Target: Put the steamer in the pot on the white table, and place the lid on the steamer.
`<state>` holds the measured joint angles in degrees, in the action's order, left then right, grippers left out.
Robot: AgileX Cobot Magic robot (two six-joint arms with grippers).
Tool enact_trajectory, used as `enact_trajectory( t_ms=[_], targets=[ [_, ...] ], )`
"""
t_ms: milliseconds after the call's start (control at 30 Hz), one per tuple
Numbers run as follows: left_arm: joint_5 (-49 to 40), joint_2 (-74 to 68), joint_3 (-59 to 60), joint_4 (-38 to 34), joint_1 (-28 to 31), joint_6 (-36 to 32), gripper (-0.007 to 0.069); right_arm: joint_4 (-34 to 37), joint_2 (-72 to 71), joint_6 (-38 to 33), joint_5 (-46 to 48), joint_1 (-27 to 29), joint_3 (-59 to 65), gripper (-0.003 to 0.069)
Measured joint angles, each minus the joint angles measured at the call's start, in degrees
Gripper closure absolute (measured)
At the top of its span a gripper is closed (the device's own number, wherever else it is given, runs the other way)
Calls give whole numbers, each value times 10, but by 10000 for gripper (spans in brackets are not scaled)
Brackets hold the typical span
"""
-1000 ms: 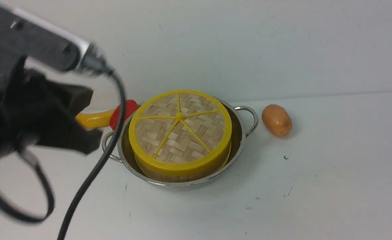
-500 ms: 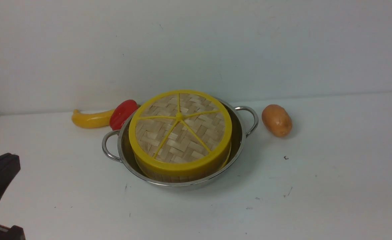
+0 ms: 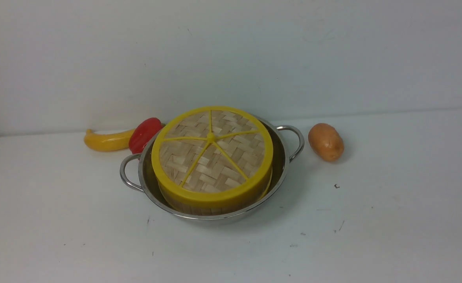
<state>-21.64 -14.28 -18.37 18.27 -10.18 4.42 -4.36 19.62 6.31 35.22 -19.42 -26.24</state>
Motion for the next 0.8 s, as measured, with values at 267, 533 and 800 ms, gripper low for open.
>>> enact_trajectory(
  t_ms=[267,533,800],
  targets=[
    [24,112,175,2,80,29,594,0,0,0,-1,0,0,582],
    [37,142,188,-7,83,62,594,0,0,1,-1,0,0,561],
    [37,143,188,-11,83,65,594,0,0,2,-2,0,0,540]
  ],
)
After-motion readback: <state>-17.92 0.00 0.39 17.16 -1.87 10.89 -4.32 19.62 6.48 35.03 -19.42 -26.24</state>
